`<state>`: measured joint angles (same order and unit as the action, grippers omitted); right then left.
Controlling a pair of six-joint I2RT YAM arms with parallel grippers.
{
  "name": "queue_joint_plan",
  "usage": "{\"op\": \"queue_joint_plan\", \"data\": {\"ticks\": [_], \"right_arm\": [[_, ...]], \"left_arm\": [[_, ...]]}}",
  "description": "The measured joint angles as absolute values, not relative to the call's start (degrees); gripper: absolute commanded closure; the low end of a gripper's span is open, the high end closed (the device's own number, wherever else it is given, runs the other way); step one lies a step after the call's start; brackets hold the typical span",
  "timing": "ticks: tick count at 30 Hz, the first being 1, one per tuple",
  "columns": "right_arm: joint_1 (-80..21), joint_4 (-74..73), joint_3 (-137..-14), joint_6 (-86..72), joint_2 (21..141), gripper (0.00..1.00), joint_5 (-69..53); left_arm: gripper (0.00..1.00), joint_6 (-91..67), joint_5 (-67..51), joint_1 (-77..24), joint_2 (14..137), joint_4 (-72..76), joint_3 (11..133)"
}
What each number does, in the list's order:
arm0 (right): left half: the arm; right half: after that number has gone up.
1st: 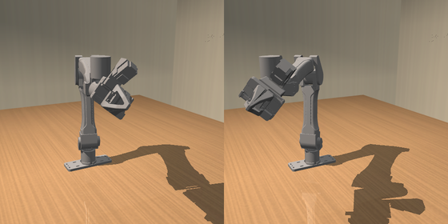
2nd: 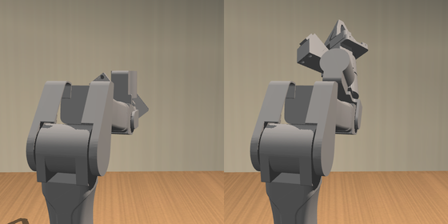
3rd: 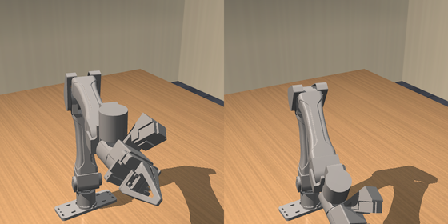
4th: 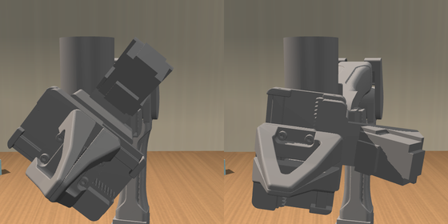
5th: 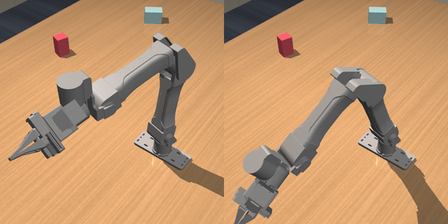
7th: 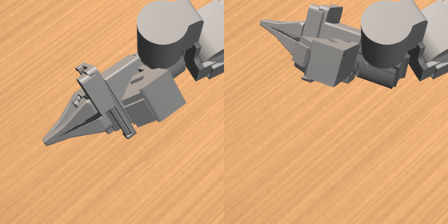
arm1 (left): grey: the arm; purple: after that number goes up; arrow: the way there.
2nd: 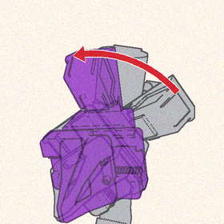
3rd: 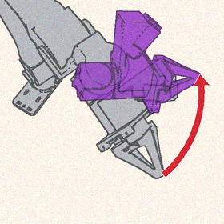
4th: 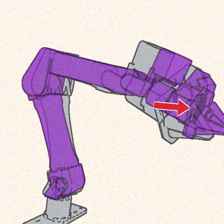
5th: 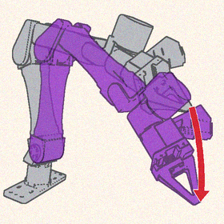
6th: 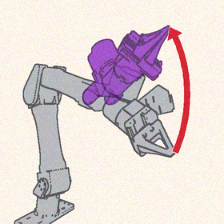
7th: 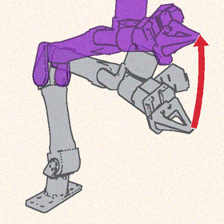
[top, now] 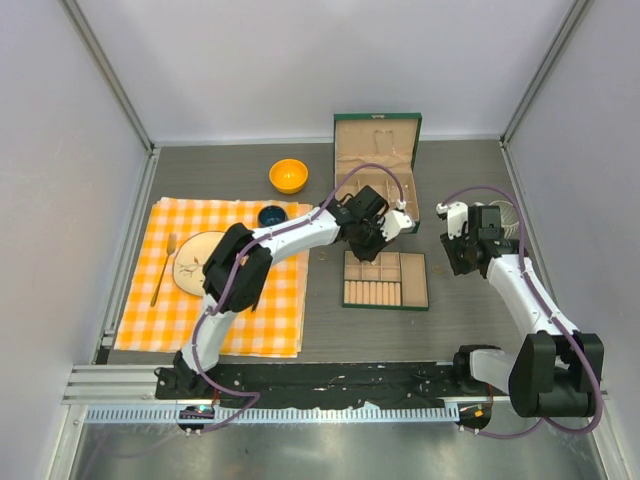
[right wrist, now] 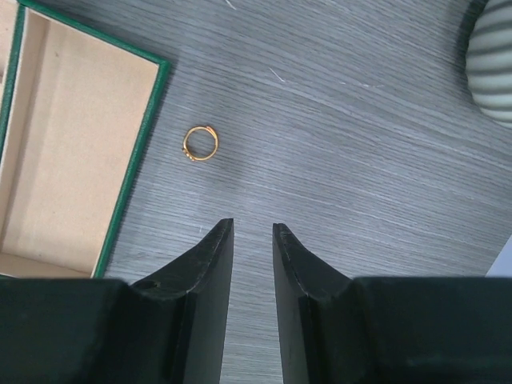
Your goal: Organize the mixed jewelry
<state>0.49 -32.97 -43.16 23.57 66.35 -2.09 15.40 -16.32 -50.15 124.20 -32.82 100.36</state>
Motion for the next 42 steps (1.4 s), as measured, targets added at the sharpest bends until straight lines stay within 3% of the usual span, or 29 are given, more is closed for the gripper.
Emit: {"op": "queue_joint_plan", "data": {"ticks": [13, 28, 42], "right_arm": [[1.6, -33.0, -43.1, 23.6, 66.3, 0.68, -2.2], [2.0, -33.0, -43.1, 23.6, 65.9, 0.68, -2.7], [2.1, -33.0, -43.1, 23.6, 65.6, 0.68, -3.8]], "left_arm": [[0.84, 15.4, -16.3, -50.2, 125.8, -32.8, 101.0], [0.66, 15.6, -15.7, -50.2, 125.8, -32.8, 100.9], [0.62, 15.6, -13.2, -50.2, 121.6, -32.4, 96.7]]}}
